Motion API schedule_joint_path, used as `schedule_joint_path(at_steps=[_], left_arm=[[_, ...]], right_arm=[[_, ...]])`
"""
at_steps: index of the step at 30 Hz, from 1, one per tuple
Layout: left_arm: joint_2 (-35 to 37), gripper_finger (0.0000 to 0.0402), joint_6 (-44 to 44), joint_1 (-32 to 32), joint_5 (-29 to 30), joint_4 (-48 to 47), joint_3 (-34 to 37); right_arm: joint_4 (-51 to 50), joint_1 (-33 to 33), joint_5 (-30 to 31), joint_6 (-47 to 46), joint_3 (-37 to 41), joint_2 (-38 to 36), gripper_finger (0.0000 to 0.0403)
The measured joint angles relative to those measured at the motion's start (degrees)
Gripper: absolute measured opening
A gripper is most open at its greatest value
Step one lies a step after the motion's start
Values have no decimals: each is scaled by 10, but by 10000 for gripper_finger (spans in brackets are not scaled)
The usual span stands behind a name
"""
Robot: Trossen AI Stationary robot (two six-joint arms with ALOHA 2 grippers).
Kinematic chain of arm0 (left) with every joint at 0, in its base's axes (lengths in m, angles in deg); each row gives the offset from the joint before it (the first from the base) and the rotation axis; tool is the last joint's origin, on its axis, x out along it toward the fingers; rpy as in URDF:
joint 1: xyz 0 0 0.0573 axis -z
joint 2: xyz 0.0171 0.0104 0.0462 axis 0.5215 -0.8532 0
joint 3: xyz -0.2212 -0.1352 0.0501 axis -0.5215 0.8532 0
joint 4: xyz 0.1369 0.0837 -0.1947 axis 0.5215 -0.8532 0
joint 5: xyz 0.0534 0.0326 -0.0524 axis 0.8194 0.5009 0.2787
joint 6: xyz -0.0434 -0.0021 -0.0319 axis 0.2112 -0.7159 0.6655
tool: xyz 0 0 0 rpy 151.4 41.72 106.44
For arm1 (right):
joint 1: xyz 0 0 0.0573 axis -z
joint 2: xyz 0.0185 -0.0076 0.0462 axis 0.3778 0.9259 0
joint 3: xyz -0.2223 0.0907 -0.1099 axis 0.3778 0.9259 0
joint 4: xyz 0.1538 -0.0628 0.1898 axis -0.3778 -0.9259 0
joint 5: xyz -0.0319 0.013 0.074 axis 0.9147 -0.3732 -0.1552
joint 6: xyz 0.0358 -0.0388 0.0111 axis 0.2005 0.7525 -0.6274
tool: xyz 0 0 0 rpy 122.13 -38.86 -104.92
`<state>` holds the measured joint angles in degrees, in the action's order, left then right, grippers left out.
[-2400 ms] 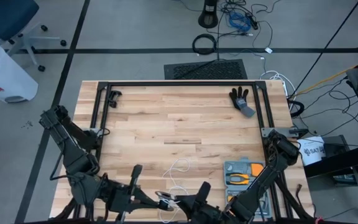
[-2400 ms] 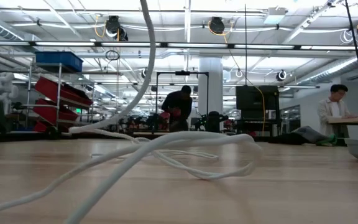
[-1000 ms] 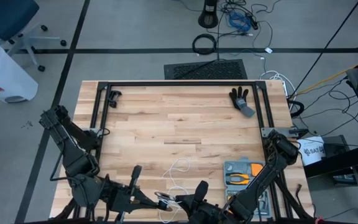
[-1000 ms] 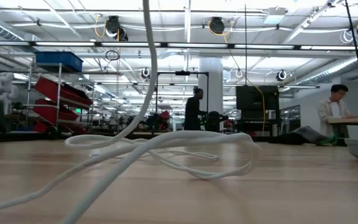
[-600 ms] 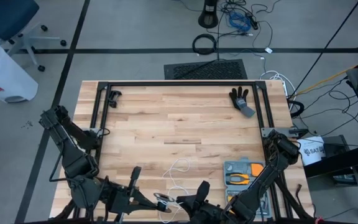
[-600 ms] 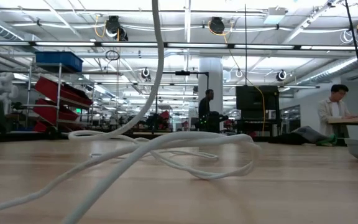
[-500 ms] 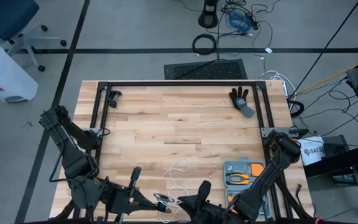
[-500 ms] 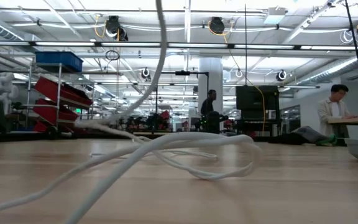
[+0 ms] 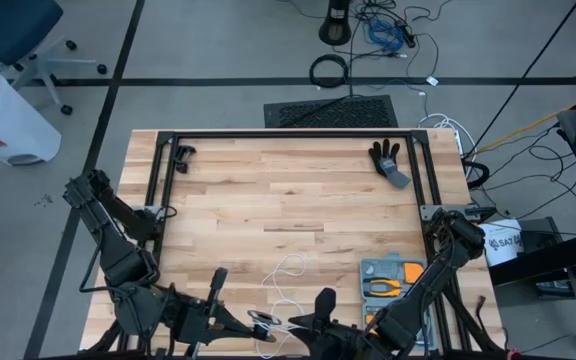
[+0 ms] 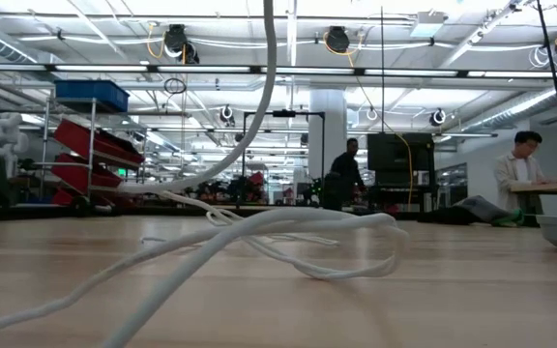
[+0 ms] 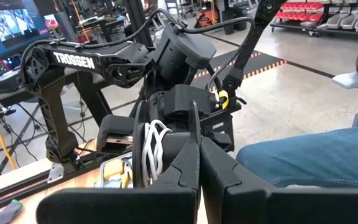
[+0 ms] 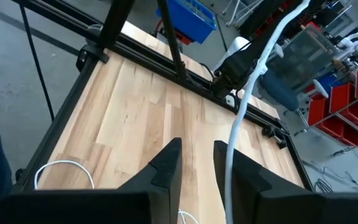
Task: Coil cords
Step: Coil the white cable wire onto the spool
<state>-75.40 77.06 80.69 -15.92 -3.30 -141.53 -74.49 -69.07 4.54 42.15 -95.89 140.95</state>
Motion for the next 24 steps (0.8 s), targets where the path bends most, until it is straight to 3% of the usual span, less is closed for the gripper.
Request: schedule_joint_path(at_steps=[13, 19, 24], left_arm=[[0, 2, 0, 0, 0, -2, 0], [0, 2, 0, 0, 0, -2, 0], [0, 2, 1, 0, 0, -2, 0]], right_arm=[[0, 0, 2, 1, 0, 0, 4], [-13, -2, -43, -31, 0, -22, 23], [-27, -10, -45, -46, 0, -32, 42]])
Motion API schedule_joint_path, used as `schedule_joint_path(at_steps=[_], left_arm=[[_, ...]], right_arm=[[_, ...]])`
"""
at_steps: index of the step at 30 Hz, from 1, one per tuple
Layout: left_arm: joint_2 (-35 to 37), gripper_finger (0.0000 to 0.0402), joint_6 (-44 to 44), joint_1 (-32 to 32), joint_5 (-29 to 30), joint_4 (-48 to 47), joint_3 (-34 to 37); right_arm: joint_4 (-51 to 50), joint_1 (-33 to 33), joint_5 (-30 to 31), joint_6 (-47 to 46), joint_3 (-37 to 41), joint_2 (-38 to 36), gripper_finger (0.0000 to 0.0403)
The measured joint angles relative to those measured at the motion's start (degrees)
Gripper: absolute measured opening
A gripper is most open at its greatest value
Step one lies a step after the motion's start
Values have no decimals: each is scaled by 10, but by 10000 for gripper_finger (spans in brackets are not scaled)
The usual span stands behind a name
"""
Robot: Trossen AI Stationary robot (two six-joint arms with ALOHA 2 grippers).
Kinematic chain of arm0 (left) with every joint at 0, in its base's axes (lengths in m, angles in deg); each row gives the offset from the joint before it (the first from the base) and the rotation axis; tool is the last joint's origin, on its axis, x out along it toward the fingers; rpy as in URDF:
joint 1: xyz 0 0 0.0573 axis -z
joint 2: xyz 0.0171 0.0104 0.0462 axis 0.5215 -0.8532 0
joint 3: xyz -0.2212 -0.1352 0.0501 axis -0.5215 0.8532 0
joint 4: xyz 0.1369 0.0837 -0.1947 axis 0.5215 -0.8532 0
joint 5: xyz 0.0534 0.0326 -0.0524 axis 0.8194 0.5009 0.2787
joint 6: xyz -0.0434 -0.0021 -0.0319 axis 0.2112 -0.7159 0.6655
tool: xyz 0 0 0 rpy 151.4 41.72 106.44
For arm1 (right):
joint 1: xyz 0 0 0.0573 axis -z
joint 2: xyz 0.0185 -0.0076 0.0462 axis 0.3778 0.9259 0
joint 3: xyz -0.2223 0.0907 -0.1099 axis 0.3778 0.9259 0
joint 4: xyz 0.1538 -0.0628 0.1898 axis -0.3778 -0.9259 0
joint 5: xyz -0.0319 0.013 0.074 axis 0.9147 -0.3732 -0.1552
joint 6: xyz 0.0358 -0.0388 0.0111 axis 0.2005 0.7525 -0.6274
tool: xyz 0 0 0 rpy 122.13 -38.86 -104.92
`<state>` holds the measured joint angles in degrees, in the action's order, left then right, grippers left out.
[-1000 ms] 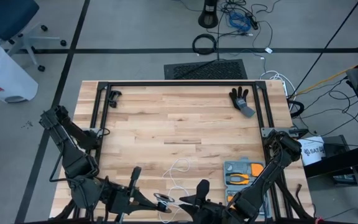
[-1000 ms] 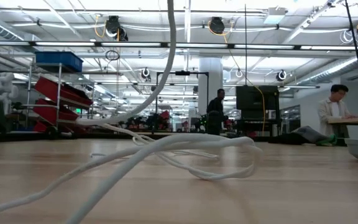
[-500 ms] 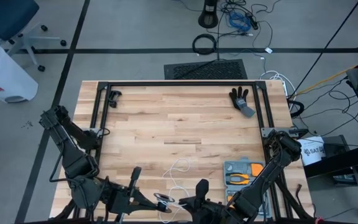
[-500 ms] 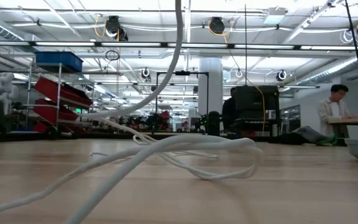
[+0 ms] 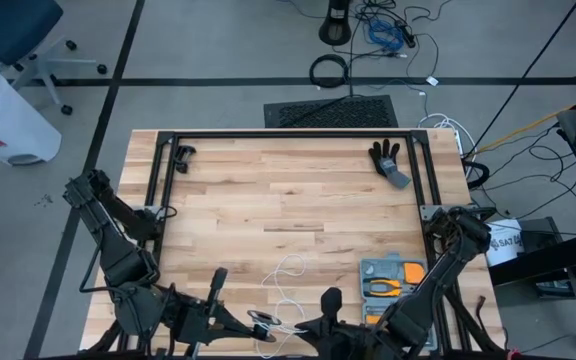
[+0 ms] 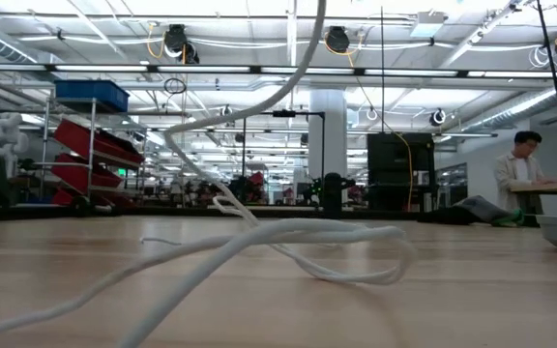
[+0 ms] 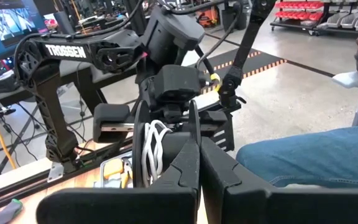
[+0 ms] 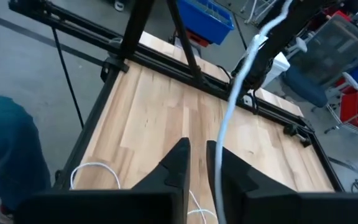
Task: Coil cords
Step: Coil the white cable wire onto the spool
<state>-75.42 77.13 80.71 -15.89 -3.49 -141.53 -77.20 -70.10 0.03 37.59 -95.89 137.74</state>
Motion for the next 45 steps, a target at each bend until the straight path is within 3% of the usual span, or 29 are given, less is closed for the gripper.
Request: schedule_joint_path(at_steps=[6, 16, 27, 38, 41, 45], left_arm=[[0, 2, 1, 0, 0, 0, 0], [0, 2, 1, 0, 0, 0, 0], [0, 2, 0, 0, 0, 0, 0], [0, 2, 0, 0, 0, 0, 0], [0, 2, 0, 0, 0, 0, 0], [0, 2, 0, 0, 0, 0, 0]], right_arm=[[-36, -2, -2, -35, 0, 0, 45], [-91, 2, -54, -76, 0, -10, 47], [-120, 1, -71, -113, 0, -29, 113], [-115, -19, -74, -121, 0, -42, 117], [-119, -28, -60, -119, 0, -44, 129], [-120, -36, 5, -112, 0, -53, 154]])
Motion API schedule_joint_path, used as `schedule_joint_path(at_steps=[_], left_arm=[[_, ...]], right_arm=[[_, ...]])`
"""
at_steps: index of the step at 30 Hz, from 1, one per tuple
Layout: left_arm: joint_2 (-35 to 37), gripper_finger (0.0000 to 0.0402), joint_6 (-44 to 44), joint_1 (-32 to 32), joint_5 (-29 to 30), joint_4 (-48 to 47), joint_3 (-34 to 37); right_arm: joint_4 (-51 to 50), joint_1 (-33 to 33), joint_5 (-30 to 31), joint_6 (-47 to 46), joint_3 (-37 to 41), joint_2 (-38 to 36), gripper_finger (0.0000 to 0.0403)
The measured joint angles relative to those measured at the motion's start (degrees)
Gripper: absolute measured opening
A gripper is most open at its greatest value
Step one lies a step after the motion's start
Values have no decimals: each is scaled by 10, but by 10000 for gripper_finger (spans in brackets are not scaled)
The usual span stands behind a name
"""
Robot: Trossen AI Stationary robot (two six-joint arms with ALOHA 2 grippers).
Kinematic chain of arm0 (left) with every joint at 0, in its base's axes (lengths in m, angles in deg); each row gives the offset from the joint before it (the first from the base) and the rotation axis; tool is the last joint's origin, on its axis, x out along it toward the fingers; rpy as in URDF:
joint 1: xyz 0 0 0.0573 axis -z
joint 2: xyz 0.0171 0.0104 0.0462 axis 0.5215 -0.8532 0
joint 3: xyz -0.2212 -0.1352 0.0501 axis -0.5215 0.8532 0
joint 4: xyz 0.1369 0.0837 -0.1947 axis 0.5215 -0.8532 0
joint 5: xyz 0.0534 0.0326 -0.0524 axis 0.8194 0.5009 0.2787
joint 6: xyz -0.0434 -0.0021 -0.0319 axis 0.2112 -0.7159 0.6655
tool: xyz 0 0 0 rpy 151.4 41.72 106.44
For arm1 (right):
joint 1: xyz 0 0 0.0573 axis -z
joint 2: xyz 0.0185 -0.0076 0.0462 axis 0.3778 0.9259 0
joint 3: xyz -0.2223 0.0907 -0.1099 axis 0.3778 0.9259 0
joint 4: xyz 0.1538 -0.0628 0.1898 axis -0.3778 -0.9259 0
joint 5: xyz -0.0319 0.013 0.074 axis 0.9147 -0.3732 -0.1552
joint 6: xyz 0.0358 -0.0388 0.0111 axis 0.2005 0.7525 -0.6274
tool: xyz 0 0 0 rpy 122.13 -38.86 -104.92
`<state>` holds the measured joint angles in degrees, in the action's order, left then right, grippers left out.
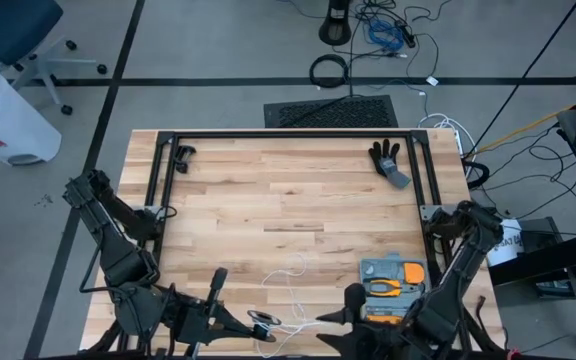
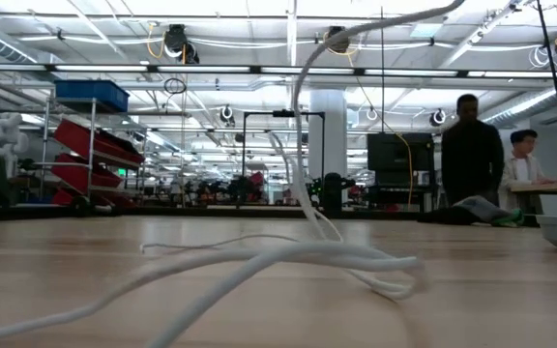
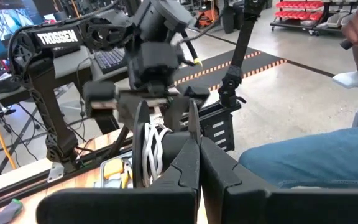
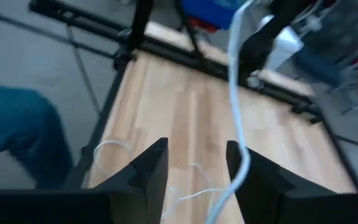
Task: Coil cords
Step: Coil the white cable wire onto the spool
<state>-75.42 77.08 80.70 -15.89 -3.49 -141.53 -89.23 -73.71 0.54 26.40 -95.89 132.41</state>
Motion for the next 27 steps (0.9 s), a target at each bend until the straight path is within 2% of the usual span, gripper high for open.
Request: schedule_joint_path(at_steps=[5, 9, 12, 16, 20, 23, 27], left_arm=[[0, 2, 0, 0, 0, 0, 0], [0, 2, 0, 0, 0, 0, 0], [0, 2, 0, 0, 0, 0, 0], [0, 2, 0, 0, 0, 0, 0], [0, 2, 0, 0, 0, 0, 0], [0, 2, 0, 0, 0, 0, 0], [0, 2, 0, 0, 0, 0, 0]], right_arm=[[1, 2, 8, 8, 0, -16, 170], [36, 5, -29, 51, 0, -16, 158], [68, 5, -32, 75, 0, -16, 136], [61, 7, -32, 79, 0, -16, 83], [13, 4, 8, 37, 0, -28, 45], [-48, -2, 7, -8, 0, -39, 53], [-70, -10, -50, -56, 0, -46, 104]])
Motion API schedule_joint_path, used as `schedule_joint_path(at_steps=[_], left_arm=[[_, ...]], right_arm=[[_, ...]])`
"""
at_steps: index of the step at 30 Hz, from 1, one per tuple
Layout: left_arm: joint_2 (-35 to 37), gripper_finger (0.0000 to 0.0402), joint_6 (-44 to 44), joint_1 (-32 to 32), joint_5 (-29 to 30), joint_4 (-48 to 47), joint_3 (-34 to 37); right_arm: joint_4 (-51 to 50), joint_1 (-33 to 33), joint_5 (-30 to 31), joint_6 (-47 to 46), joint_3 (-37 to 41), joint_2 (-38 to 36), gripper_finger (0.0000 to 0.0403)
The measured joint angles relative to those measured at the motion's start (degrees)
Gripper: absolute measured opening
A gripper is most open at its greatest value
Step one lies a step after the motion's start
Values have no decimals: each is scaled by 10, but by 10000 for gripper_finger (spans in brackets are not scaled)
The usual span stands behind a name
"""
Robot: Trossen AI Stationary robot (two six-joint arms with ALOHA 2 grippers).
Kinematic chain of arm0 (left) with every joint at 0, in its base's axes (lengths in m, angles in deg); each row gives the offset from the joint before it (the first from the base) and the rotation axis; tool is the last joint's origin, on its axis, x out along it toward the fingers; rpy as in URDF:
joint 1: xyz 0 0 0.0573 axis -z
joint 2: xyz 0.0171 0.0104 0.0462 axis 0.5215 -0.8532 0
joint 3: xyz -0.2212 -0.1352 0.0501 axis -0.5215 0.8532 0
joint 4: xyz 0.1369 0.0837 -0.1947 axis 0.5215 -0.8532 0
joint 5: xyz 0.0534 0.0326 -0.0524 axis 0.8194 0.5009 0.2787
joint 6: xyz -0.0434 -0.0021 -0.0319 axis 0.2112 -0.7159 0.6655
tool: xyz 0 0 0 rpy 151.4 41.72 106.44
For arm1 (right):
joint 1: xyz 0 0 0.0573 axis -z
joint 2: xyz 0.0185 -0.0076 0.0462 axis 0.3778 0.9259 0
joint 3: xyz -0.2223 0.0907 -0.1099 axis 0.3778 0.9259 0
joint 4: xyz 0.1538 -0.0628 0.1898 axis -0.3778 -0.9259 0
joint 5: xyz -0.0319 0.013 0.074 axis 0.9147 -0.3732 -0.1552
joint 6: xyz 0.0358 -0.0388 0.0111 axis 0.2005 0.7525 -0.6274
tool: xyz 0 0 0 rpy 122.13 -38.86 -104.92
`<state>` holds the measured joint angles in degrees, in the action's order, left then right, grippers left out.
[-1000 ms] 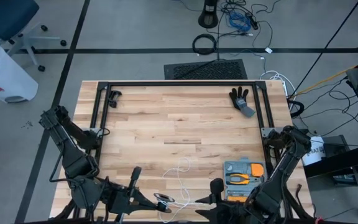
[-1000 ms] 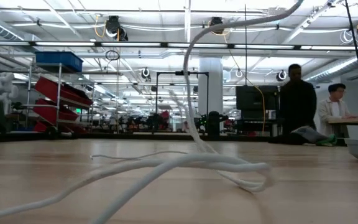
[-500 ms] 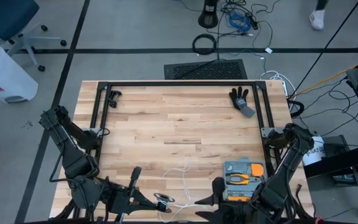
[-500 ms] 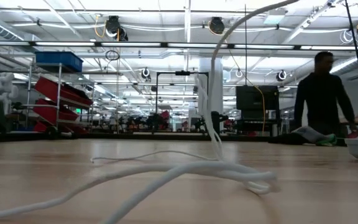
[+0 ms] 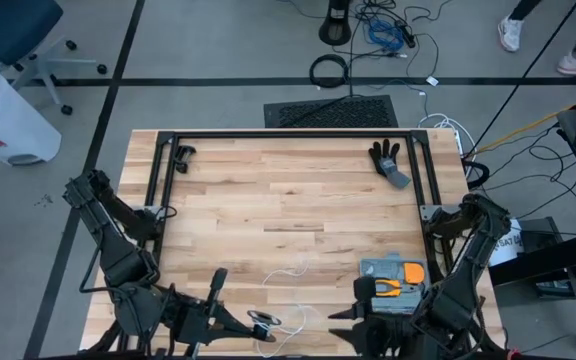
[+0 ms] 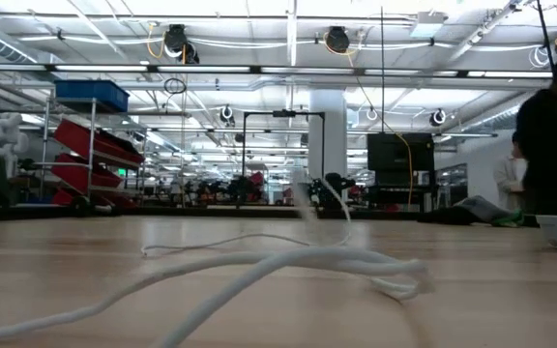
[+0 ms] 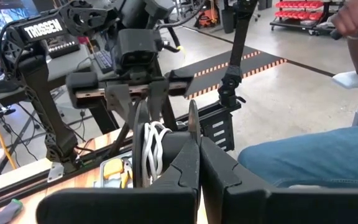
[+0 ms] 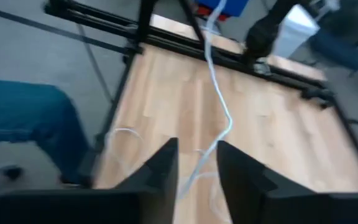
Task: Coil cords
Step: Coil the white cable wire onto the spool
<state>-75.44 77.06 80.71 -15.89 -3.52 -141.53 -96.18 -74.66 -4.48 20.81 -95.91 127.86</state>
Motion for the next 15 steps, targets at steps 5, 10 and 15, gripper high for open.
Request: schedule_joint_path(at_steps=[5, 10, 15], left_arm=[[0, 2, 0, 0, 0, 0, 0], [0, 2, 0, 0, 0, 1, 0], [0, 2, 0, 0, 0, 1, 0]], right_arm=[[10, -6, -15, -11, 0, 0, 176], [39, 13, -9, -11, 0, 20, 204], [75, 42, -15, 36, 0, 56, 200]])
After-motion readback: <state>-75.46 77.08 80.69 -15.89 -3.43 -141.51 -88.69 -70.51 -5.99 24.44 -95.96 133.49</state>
